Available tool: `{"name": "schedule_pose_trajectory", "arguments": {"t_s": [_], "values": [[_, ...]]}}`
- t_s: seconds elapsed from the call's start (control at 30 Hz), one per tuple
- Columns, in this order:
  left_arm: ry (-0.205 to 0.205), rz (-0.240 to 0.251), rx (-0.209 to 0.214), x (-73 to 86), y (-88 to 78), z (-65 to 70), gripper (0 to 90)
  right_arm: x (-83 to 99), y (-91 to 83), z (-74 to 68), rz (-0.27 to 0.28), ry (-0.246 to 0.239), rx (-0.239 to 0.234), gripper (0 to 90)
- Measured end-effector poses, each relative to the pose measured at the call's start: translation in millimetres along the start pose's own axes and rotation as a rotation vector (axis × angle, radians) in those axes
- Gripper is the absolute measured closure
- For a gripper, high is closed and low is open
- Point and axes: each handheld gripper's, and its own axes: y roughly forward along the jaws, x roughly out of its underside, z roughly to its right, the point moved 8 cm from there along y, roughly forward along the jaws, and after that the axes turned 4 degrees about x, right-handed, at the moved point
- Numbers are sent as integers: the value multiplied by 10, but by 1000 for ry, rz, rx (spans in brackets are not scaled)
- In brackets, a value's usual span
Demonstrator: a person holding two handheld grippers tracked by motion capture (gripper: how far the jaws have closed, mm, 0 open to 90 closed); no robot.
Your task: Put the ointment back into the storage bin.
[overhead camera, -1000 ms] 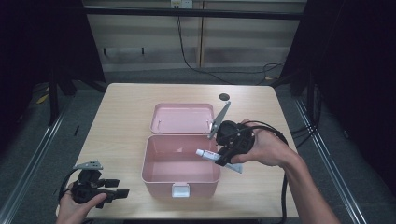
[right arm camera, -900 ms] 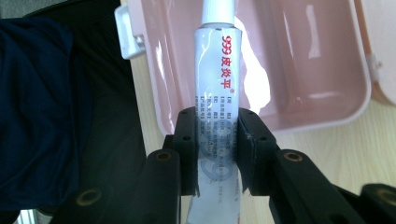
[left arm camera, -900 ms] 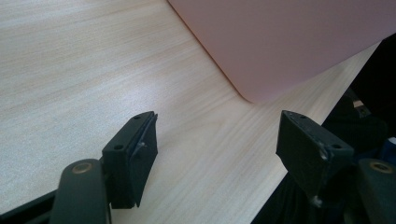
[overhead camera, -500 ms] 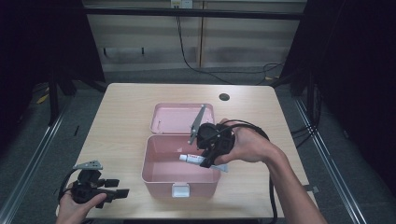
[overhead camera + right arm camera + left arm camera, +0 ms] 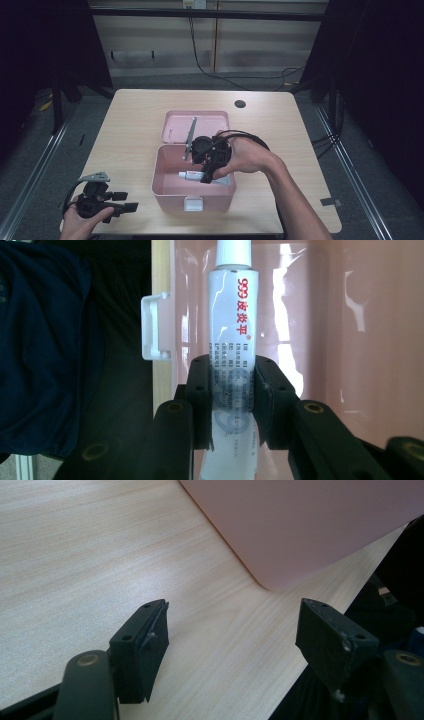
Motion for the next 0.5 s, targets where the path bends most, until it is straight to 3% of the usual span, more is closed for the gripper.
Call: {"name": "schedule_pose_trajectory", "arguments": {"t_s": [0.5], "values": [[-3,0,3,3,1,-1,291,-102,275,4,-16,-19,-43,721]]}}
